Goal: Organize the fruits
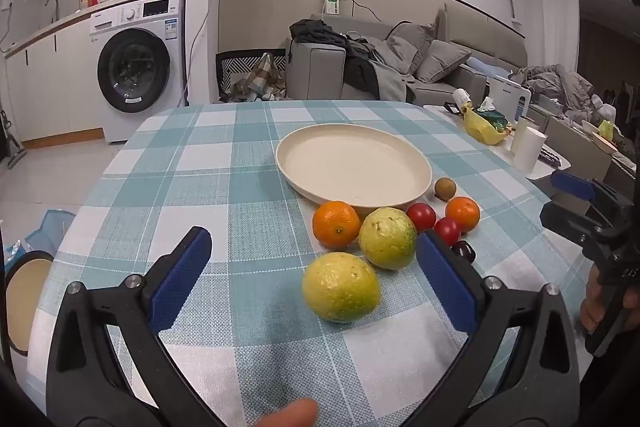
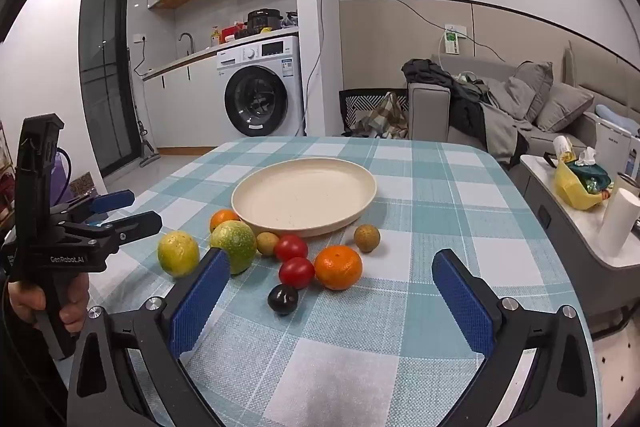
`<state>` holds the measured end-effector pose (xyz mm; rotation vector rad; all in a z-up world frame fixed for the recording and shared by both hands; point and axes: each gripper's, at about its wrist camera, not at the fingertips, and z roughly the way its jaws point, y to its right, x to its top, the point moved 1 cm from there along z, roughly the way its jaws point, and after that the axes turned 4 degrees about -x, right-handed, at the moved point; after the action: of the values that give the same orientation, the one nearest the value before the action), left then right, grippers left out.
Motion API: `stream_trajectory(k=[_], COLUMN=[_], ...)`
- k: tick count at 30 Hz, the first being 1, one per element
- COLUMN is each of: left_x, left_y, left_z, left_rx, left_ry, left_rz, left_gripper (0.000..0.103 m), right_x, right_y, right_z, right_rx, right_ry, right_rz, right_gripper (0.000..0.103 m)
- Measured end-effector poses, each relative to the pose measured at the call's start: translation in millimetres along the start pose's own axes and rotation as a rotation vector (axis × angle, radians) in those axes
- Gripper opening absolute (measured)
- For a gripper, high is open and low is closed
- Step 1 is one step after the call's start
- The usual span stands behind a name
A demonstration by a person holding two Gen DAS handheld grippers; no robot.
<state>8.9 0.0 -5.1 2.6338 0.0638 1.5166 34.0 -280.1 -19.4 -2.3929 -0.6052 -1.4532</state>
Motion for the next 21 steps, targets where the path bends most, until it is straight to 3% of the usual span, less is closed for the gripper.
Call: stream_trajectory(k=[21], left_x=[0.6], left_y=[6.6], left_z=[1.1], left_rx=[-0.014], left_ry=[0.005], left_rz=[0.025], left_gripper=[0.102], right_x=[0.7], right_y=[0.0], right_z=[-3.6], right_rx=[0.012], right_ry=[0.015], right_rz=[-0.006], right_gripper=[0.103])
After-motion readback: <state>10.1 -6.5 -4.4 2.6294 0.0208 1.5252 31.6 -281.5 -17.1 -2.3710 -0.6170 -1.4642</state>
